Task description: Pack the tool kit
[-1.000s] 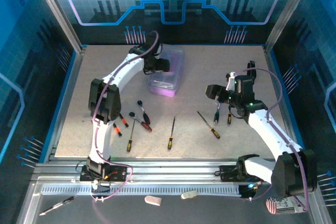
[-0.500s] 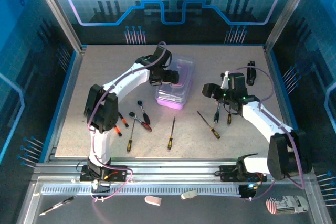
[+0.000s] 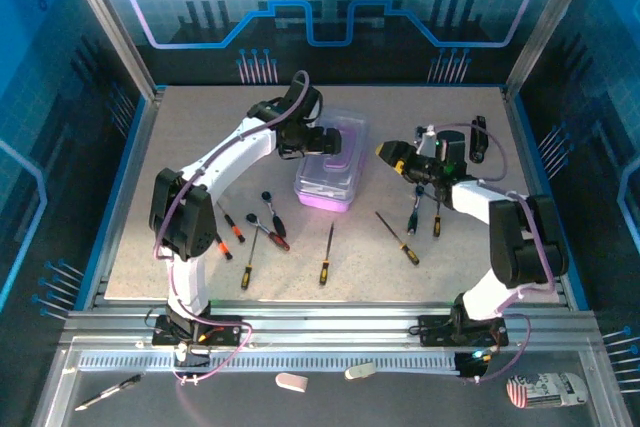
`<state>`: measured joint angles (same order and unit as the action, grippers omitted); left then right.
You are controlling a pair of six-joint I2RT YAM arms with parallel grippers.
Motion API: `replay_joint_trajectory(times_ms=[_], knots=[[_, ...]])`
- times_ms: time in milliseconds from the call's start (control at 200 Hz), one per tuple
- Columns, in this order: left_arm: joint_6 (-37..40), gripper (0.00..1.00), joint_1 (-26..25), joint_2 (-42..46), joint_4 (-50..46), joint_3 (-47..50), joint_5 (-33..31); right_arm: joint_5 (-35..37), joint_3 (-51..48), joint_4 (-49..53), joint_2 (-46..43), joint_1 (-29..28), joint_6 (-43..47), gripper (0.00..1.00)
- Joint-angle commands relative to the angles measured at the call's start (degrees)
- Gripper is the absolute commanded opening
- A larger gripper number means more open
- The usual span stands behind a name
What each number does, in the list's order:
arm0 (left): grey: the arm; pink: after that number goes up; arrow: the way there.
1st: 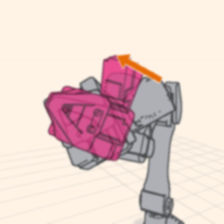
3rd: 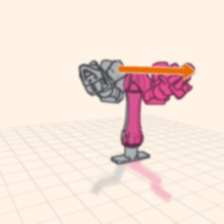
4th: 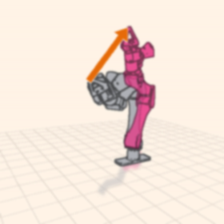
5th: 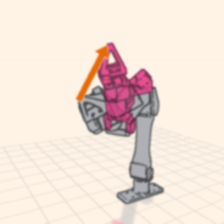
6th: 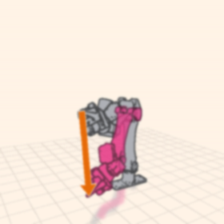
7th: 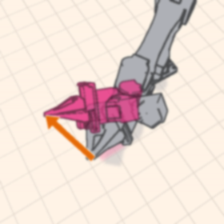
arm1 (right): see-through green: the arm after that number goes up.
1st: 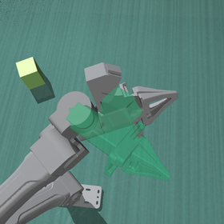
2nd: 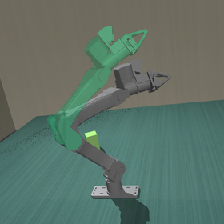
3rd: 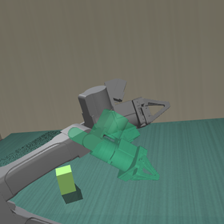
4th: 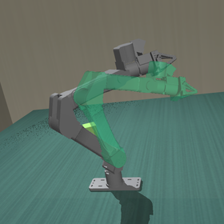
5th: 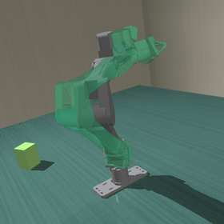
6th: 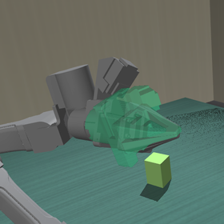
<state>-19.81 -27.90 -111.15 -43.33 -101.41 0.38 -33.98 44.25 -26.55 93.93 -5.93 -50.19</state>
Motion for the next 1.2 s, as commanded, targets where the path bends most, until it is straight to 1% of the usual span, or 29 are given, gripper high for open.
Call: replay_joint_trajectory(times_ms=[0,70,150,265,450,630,840,910,1000,1035,1196], knots=[[2.10,0.92,0.22,-2.83,-3.56,-4.31,1.64,-6.26,-1.37,-12.66,3.80,-0.23,-6.89,0.73],[2.47,0.92,0.21,-4.91,-4.94,-6.19,1.79,-6.26,-2.03,-15.36,5.38,-0.60,-8.35,0.73],[2.50,0.94,0.28,-6.70,-5.44,-6.87,1.79,-6.81,-1.58,-15.37,7.09,-1.16,-8.37,0.75],[2.45,0.96,0.22,-8.48,-5.19,-6.90,3.48,-7.02,-1.35,-15.96,8.83,-2.22,-8.50,0.75],[2.65,0.96,0.17,-9.95,-5.39,-6.62,1.93,-7.35,-0.75,-18.38,12.22,-3.12,-10.30,0.76],[3.54,0.96,0.21,-10.57,-5.98,-6.31,1.75,-8.06,-0.22,-20.88,14.77,-3.38,-11.64,0.78],[3.91,0.85,0.53,-10.37,-3.98,-3.21,1.52,-8.21,0.89,-22.15,16.94,-4.05,-12.65,0.79],[3.28,0.82,0.95,-10.14,-2.18,-1.03,3.46,-8.71,1.54,-22.95,18.05,-4.15,-13.58,0.79],[1.53,0.78,2.32,-9.54,2.15,2.98,9.70,-9.92,2.38,-24.25,19.09,-4.56,-14.36,0.79],[0.79,0.77,2.73,-9.29,3.44,4.51,11.22,-10.22,2.63,-24.62,19.34,-4.77,-14.78,0.78],[0.36,0.76,3.31,-8.91,4.74,6.98,11.55,-11.15,3.08,-26.78,19.83,-5.42,-16.15,0.77]])
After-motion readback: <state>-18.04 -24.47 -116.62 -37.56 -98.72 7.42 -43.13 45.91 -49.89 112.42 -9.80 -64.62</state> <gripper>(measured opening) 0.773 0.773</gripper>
